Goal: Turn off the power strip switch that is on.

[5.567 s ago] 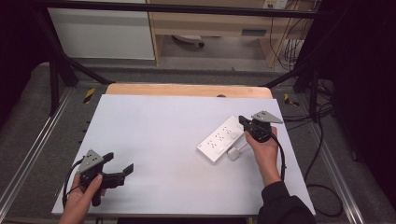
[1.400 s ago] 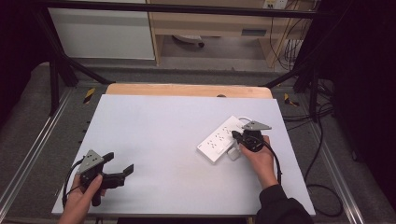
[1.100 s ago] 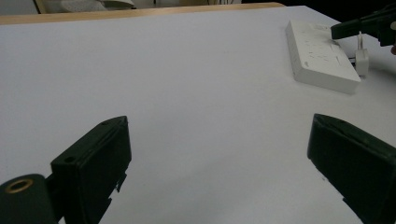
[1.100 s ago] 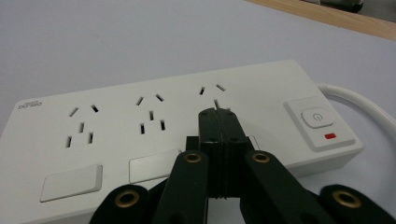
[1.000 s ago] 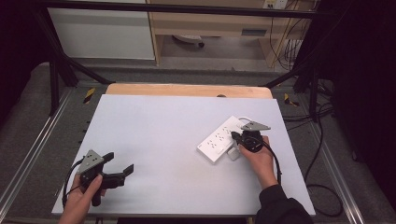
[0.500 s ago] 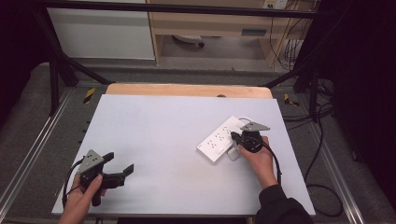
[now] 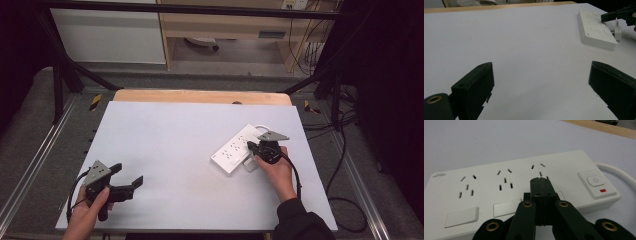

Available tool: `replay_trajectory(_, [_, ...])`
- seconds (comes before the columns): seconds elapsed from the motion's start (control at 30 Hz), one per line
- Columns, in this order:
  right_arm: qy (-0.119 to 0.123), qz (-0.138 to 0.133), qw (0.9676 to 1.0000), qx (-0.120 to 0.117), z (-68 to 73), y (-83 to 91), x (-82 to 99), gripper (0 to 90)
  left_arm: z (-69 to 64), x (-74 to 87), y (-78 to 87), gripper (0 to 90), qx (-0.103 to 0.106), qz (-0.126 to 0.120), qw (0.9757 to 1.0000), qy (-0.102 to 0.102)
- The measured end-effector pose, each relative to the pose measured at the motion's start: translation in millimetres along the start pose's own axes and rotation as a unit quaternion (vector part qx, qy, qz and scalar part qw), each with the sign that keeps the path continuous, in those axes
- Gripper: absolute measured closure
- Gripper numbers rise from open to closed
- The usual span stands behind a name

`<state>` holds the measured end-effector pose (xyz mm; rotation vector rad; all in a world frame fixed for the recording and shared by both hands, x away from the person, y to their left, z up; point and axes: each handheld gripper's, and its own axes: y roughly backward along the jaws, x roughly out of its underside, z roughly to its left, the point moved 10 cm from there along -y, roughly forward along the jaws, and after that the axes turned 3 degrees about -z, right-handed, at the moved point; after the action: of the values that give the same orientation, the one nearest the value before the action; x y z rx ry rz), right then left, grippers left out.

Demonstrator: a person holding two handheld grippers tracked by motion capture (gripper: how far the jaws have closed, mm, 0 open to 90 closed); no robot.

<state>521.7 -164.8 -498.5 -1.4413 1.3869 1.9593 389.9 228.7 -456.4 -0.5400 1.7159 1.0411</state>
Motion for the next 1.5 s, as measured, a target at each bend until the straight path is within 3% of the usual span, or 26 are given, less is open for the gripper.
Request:
replay_trajectory(0.9, [-0.001,0.003,1.0000,-0.003,1.2,-0.5,2.3,90.0,-0.3,-0.3,0.0,6.2,0.000,-0.001,1.0000,0.001])
replay_trajectory(1.5, [0.001,-0.019,0.9998,-0.003,0.1,5.1,-5.6,89.1,-0.4,-0.6,0.2,6.2,0.001,-0.002,1.0000,0.004])
